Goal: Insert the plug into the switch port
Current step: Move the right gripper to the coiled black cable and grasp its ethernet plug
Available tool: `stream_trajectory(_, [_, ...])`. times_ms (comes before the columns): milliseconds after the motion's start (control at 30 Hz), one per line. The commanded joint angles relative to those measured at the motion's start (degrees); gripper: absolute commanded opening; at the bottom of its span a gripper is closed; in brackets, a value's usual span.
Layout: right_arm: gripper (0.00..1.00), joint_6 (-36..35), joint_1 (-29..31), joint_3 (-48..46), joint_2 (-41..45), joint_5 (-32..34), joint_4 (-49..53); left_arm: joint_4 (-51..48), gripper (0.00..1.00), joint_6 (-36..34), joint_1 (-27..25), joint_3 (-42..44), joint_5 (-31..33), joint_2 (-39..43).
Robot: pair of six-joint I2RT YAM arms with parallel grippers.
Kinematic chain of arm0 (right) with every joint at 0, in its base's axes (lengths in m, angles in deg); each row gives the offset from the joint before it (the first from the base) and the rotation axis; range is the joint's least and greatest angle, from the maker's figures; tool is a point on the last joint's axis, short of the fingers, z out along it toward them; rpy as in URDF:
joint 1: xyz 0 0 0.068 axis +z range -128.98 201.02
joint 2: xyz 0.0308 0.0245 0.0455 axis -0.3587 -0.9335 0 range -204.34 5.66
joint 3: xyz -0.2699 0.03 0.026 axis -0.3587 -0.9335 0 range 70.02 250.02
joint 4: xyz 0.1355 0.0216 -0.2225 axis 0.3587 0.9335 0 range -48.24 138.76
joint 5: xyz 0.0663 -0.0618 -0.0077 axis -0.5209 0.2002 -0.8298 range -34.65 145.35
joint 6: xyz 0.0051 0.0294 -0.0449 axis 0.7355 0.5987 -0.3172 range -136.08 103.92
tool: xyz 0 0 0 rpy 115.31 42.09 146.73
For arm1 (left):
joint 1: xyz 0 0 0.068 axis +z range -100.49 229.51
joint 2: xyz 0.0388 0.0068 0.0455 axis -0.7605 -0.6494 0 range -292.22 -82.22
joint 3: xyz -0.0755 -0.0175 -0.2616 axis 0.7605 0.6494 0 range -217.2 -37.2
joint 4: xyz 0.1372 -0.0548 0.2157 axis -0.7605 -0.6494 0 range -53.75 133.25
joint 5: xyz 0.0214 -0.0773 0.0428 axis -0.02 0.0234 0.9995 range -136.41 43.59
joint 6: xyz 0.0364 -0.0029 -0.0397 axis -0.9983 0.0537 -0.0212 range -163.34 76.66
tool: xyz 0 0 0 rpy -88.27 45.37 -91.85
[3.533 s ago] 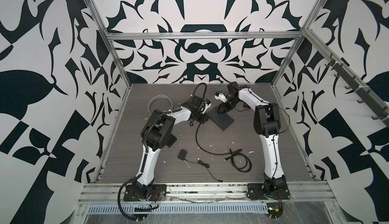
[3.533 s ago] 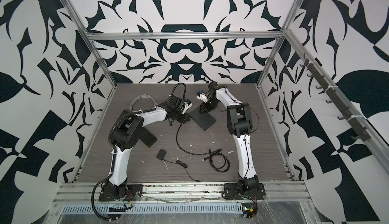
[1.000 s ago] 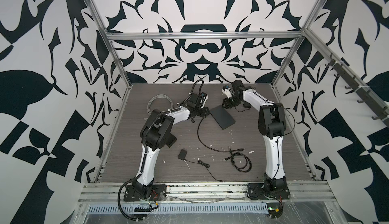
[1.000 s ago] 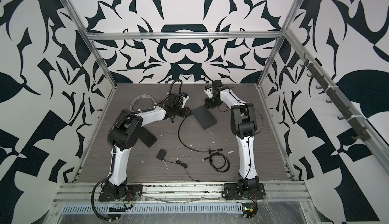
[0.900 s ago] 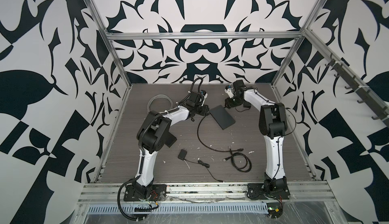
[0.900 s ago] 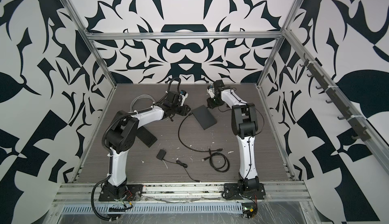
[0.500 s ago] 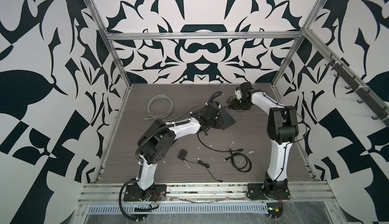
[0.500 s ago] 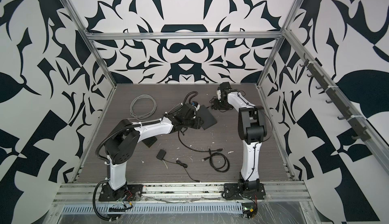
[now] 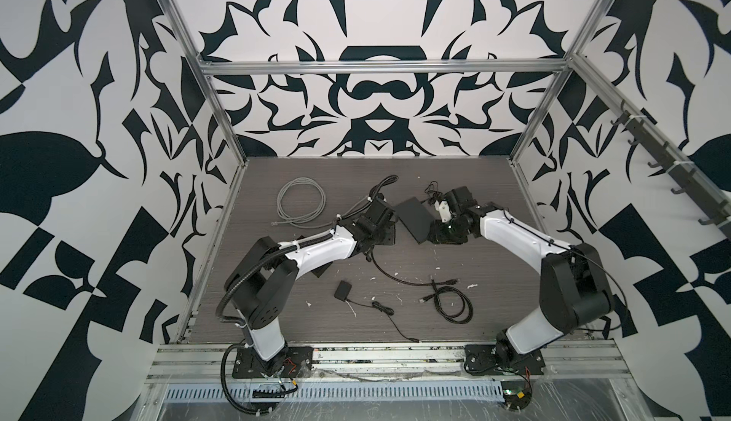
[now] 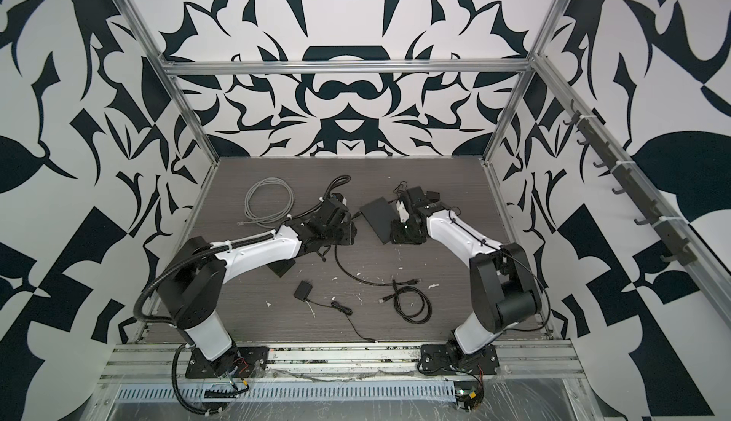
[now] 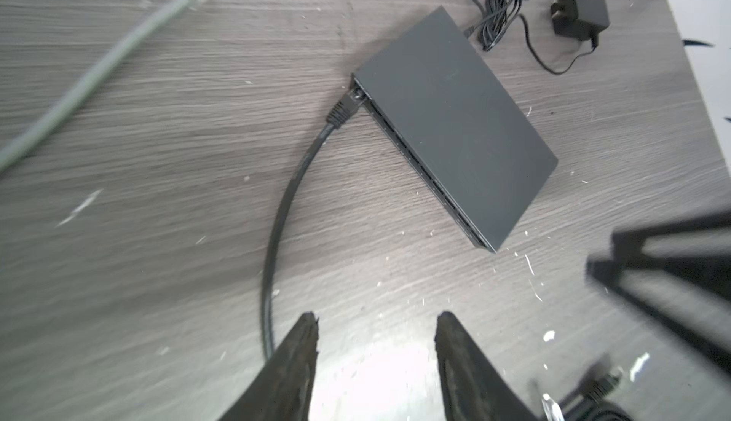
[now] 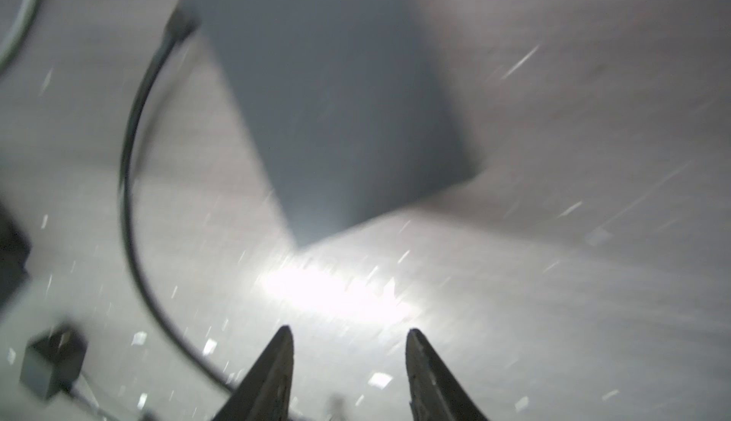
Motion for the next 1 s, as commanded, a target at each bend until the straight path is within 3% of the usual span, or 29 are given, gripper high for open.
stream_trajectory(0, [0.5, 3.97, 3.0, -3.58, 3.94, 0.06, 1.05, -3.27, 0.53, 2.04, -0.04, 3.77, 3.4, 3.2])
stream_trajectory(667, [0.41, 10.07, 8.99, -14.28, 15.24, 4.16, 8.91, -2.77, 0.54, 2.48, 0.05, 7.6, 4.91, 7.01])
stream_trajectory(967, [0.41, 12.25, 12.9, -16.55, 11.32, 4.54, 6.44, -1.95, 0.54, 2.53, 0.05, 6.9, 4.12, 5.27])
